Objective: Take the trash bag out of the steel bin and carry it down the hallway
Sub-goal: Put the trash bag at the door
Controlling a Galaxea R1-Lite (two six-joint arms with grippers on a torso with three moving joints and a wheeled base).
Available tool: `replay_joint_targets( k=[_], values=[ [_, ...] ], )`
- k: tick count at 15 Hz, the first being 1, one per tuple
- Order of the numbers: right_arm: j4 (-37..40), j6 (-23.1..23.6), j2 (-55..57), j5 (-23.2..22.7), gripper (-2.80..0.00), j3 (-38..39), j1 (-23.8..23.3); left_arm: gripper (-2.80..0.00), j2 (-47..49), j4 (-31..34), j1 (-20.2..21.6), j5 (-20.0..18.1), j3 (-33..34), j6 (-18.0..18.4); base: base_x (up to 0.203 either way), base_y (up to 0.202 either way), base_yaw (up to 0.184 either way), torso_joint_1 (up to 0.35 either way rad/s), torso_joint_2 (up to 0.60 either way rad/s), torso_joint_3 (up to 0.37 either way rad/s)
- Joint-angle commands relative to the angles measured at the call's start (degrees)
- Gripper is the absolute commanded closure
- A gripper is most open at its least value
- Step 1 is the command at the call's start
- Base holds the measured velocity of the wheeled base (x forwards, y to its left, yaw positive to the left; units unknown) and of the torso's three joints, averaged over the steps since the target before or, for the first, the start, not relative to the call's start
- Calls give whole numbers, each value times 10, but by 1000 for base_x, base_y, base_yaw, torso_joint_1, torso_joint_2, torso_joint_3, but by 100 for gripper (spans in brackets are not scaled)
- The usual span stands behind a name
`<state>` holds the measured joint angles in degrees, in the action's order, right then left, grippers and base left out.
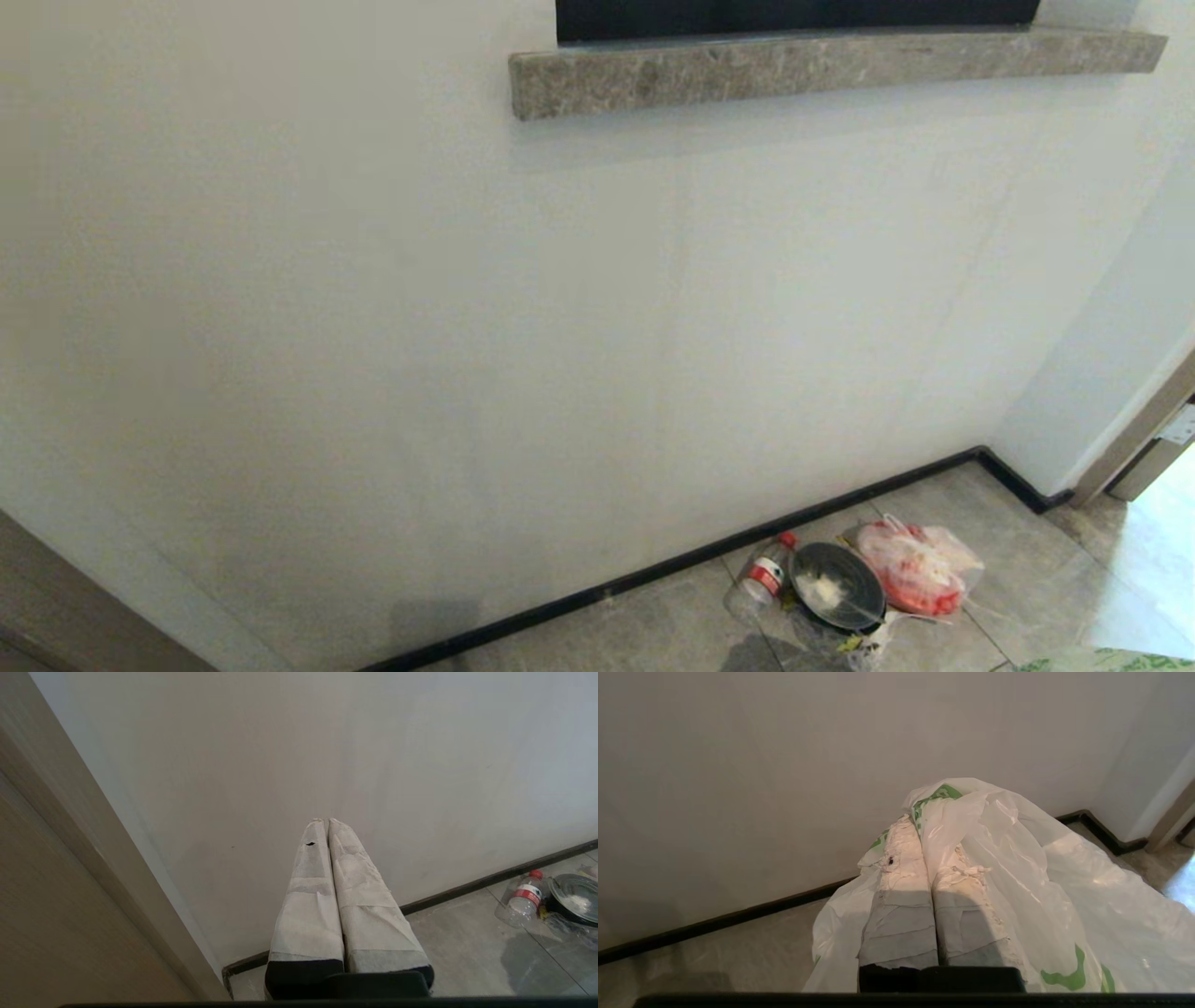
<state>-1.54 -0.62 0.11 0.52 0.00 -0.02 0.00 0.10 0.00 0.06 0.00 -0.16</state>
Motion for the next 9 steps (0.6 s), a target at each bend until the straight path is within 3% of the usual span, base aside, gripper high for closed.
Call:
replay_joint_targets(
  k=[1, 4, 9],
  values=[
    [0, 0, 0, 0, 0, 5, 0, 0, 0, 0, 0, 0, 0, 0, 0, 0, 0, 0, 0, 0],
    [0, 0, 0, 0, 0, 5, 0, 0, 0, 0, 0, 0, 0, 0, 0, 0, 0, 0, 0, 0],
    [0, 0, 0, 0, 0, 5, 0, 0, 0, 0, 0, 0, 0, 0, 1, -7, 150, 3, 4, 1]
  ],
)
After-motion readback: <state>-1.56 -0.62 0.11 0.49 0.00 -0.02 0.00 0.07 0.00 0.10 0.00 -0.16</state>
